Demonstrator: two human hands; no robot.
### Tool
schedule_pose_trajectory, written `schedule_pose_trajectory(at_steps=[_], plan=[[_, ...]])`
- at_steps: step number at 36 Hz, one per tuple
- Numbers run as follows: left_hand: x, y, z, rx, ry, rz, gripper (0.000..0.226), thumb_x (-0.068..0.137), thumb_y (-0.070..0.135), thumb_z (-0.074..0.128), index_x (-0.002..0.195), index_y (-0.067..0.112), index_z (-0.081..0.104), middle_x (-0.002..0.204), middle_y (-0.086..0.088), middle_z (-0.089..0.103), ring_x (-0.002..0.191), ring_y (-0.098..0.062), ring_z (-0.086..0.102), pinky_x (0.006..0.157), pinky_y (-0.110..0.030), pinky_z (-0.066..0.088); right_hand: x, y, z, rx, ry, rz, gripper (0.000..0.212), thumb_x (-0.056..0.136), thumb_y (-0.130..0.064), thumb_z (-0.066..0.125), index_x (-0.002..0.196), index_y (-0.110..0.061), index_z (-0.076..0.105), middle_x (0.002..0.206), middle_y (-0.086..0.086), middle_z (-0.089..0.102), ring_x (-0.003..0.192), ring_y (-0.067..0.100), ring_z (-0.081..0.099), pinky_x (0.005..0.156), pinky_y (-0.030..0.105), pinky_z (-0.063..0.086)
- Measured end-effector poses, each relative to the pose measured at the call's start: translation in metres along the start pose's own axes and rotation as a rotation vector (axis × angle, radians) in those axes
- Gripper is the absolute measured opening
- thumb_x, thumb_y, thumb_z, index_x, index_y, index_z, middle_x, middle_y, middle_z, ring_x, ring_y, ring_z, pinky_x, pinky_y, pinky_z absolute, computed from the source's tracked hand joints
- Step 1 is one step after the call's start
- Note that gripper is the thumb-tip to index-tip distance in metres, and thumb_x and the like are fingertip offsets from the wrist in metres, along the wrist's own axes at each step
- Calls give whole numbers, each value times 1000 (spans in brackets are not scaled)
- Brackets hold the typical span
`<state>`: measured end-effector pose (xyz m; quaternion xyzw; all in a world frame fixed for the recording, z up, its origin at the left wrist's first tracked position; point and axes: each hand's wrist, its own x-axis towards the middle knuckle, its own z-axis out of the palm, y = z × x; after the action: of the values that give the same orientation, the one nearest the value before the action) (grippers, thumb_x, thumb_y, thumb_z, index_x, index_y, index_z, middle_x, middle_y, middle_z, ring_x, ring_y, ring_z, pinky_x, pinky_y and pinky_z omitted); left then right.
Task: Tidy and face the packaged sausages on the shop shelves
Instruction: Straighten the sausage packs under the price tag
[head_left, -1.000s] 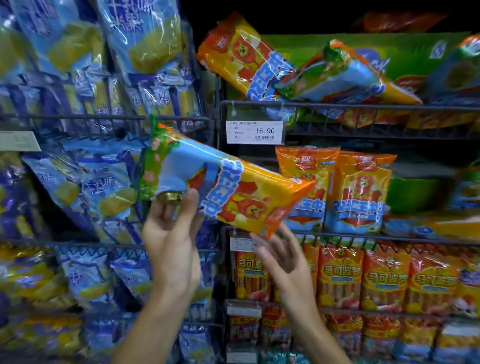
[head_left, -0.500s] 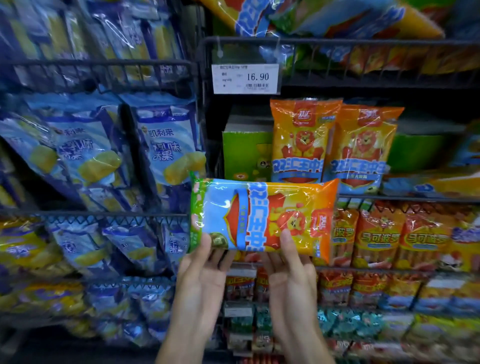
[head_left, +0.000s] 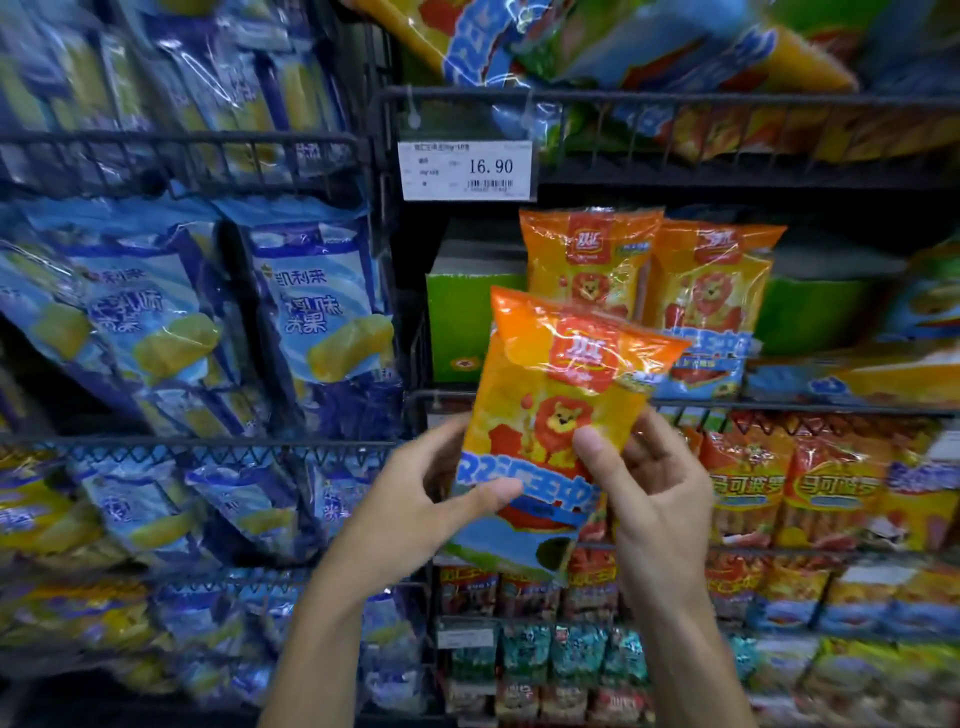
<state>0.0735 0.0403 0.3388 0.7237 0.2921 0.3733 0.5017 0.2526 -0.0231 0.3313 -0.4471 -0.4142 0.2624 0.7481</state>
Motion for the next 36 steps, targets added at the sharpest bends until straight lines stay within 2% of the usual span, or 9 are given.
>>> schedule_pose_trajectory(at_steps=[2,9,12,16,18,22,30,33,36], plan=[[6,2,5,-28,27,13,48,85,27,75,131,25,61,122,11,73,114,-13,70,93,-32,58,3,-2,6,-12,-13,-40,56,71,-22,77,125,-19,62,101,-23,76,98,-3,72,81,14,56],[25,0,-1,-65,282,247,36,78,10,80,113,15,71,106,4,79,100,-17,76,82,-28,60,18,-3,19,-39,-117,-107,53,77,-31,71,126,-42,52,116,-36,63,110,-21,58,91,6,48],[35,10,-8,-108,349,344,32,77,8,79,105,20,70,99,10,79,95,-11,76,79,-22,59,30,-1,21,-149,-228,-196,56,89,-28,69,141,-39,49,134,-32,60,129,-5,55,103,19,48],[53,23,-22,-173,348,405,33,75,6,77,104,17,67,96,12,79,94,-10,75,78,-21,58,41,2,28,-266,-232,-273,56,91,-35,68,126,-72,46,128,-47,53,128,-10,53,105,17,46],[60,29,-26,-178,322,428,34,75,8,77,106,18,67,98,12,78,96,-9,75,80,-23,58,46,3,35,-257,-199,-283,55,91,-36,67,120,-78,45,123,-51,52,126,-10,54,103,17,47],[75,31,-30,-218,286,437,33,78,9,78,107,20,67,99,10,78,97,-9,73,81,-23,56,55,10,45,-161,-130,-310,49,91,-31,67,127,-57,46,124,-47,55,127,-7,55,102,19,49],[95,11,-39,-265,262,371,37,79,7,78,114,17,67,103,5,78,100,-14,72,83,-24,56,67,34,54,-196,-66,-257,53,93,-14,73,131,-43,48,127,-29,56,115,-17,57,92,6,46],[101,2,-40,-241,262,343,38,81,8,78,117,16,66,106,2,77,102,-17,72,85,-26,56,70,43,55,-254,-32,-252,55,94,-15,73,137,-34,47,130,-20,60,115,-12,59,91,4,45],[102,-4,-43,-158,254,311,38,86,8,76,121,16,64,110,2,77,108,-17,72,89,-28,57,70,50,55,-324,-27,-246,55,94,-18,74,142,-30,50,124,-29,58,111,-21,56,89,2,44]])
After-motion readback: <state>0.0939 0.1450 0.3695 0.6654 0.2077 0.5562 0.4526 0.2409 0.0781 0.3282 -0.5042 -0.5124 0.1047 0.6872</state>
